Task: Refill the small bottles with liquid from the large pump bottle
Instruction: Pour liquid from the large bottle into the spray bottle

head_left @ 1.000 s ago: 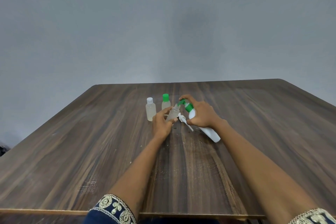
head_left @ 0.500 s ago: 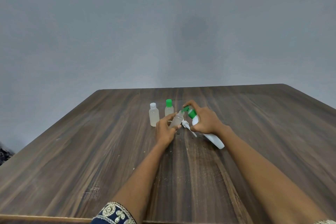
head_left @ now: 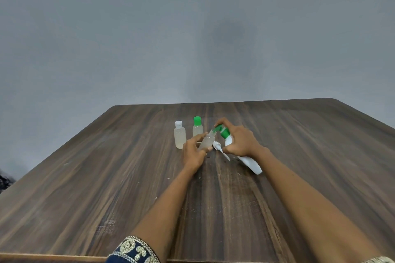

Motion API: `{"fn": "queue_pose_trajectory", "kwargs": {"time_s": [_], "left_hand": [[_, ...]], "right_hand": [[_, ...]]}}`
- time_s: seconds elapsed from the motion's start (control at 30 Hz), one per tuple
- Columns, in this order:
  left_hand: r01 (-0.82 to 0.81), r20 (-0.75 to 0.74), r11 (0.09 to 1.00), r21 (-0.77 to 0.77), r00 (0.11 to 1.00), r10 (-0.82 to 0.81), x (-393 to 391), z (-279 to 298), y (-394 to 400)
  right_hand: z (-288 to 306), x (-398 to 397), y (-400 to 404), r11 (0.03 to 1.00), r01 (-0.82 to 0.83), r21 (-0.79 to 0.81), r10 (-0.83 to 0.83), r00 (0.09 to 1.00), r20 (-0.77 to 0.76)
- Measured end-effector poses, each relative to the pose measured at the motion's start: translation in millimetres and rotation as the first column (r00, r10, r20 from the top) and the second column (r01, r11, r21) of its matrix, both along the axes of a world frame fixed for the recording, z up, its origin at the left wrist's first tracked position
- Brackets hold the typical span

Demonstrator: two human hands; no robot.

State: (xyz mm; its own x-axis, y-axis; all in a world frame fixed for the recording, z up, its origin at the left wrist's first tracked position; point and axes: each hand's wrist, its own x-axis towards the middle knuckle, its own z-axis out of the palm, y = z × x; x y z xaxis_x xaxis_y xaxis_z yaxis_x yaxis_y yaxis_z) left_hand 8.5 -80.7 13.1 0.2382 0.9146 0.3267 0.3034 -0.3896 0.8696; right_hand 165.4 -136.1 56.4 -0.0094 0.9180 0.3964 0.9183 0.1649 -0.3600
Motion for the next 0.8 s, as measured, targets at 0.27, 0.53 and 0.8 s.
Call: {"fn": "queue_pose_trajectory", "kwargs": {"time_s": [0.27,0.53,0.8], "left_hand": [[0.003,0.021,1.000,0.001,1.000,-0.003,-0.7,0.8,1.2],[0.018,0.017,1.000,0.010,1.000,-0.018,3.9,0.4,0.0],[0.006,0.009,1.000,0.003,1.000,-0.006,3.0,-1.4,0.2]], "right_hand": [[-0.7,1.7,0.1,1.000,-0.030,0.009,0.030,0.999,0.036],[-2.7,6.3,2.1,1.000,-0.025,0.008,0.025,0.999,-0.027],[-3.2,5.1,0.9,1.000,-0.026,0.005,0.026,1.000,0.006]]}}
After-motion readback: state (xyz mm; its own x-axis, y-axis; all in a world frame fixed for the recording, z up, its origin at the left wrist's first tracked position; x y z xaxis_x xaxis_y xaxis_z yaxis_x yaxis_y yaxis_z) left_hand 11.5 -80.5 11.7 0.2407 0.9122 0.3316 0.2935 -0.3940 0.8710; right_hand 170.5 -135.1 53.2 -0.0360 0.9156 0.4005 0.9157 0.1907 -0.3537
